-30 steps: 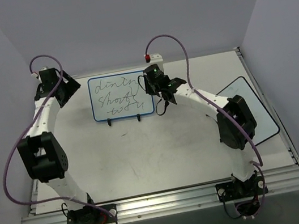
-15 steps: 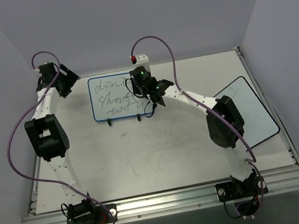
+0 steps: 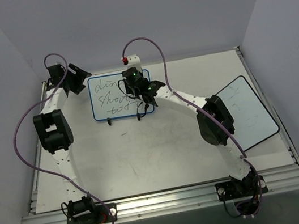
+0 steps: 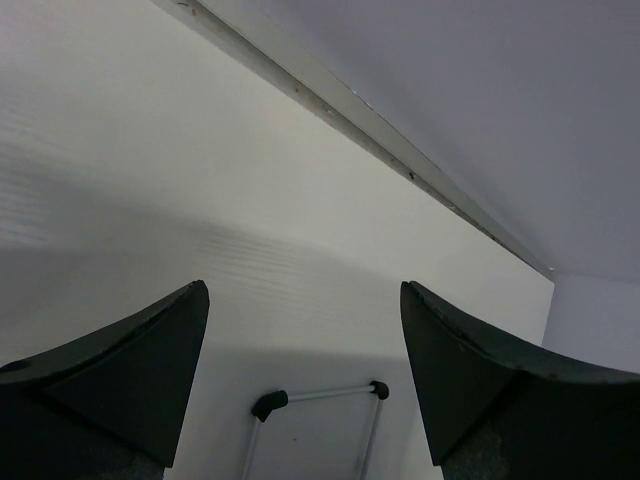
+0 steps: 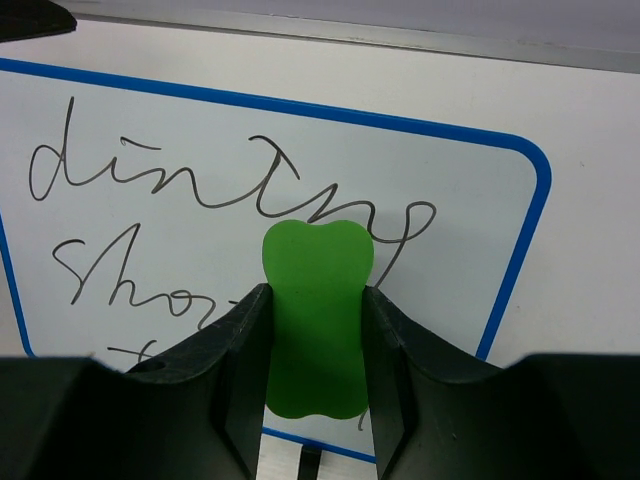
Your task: Erase the whiteboard
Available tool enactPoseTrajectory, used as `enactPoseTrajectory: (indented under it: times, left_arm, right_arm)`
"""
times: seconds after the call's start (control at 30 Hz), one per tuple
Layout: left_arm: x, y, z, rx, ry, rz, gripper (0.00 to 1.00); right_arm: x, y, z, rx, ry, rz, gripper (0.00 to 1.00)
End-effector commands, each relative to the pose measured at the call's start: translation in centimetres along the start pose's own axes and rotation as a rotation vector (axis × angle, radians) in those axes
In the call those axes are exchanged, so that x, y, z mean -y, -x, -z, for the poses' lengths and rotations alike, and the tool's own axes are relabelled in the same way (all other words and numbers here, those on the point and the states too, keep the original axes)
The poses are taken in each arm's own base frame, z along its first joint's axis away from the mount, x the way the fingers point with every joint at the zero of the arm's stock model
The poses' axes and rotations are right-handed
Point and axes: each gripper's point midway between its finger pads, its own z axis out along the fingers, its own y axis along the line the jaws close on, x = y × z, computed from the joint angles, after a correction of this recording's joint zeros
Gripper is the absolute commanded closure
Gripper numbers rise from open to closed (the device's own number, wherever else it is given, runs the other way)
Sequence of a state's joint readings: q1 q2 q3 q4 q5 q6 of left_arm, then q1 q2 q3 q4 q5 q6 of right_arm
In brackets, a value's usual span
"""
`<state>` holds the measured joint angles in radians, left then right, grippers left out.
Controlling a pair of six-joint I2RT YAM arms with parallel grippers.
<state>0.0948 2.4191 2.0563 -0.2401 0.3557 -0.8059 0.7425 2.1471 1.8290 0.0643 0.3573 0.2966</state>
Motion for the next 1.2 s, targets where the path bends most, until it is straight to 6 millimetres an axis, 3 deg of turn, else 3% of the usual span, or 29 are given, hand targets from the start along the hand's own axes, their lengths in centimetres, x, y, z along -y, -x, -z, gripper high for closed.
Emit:
enactPoseTrajectory:
  times: [0.0,0.57,0.6,1.17]
  left_arm:
    - [5.2,1.6,0.4,0.029,-0.169,-0.046,0.14]
    - [8.3,-1.6,-1.3,-0.056,-0.419,-0.103,0.15]
    - [8.6,-1.5,-1.2,-0.048,-0.438,-0.102,0.16]
    - [9.6,-2.5,1.4,-0.034,-0.562,-0.081,0.21]
  right_arm:
    - [-0.9,1.1,-0.5,0.044,-0.005,0.007,0.95]
    - [-1.7,1.3,-2.9,0.095,-0.019,0.035,0.95]
    - [-1.9,2.0,-2.9,0.109,-0.019,0.030,0.95]
    - [-1.0,2.2,-4.2,0.143,-0.088,0.054,0.94]
